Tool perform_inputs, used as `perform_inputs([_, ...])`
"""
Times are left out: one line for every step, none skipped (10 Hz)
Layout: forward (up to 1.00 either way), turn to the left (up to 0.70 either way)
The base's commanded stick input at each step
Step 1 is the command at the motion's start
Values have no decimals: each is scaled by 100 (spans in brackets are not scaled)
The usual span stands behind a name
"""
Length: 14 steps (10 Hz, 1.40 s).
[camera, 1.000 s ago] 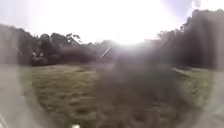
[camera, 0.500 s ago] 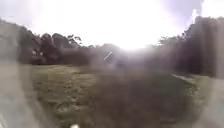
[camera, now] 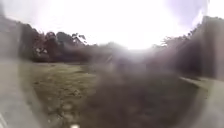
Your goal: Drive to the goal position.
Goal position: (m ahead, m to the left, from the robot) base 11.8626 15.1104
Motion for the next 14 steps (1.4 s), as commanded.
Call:
perform_inputs([70, 14])
perform_inputs([70, 14])
perform_inputs([70, 14])
perform_inputs([70, 14])
perform_inputs([70, 14])
perform_inputs([70, 14])
perform_inputs([70, 14])
perform_inputs([70, 14])
perform_inputs([70, 14])
perform_inputs([70, 14])
perform_inputs([70, 14])
perform_inputs([70, 14])
perform_inputs([70, 14])
perform_inputs([70, 14])
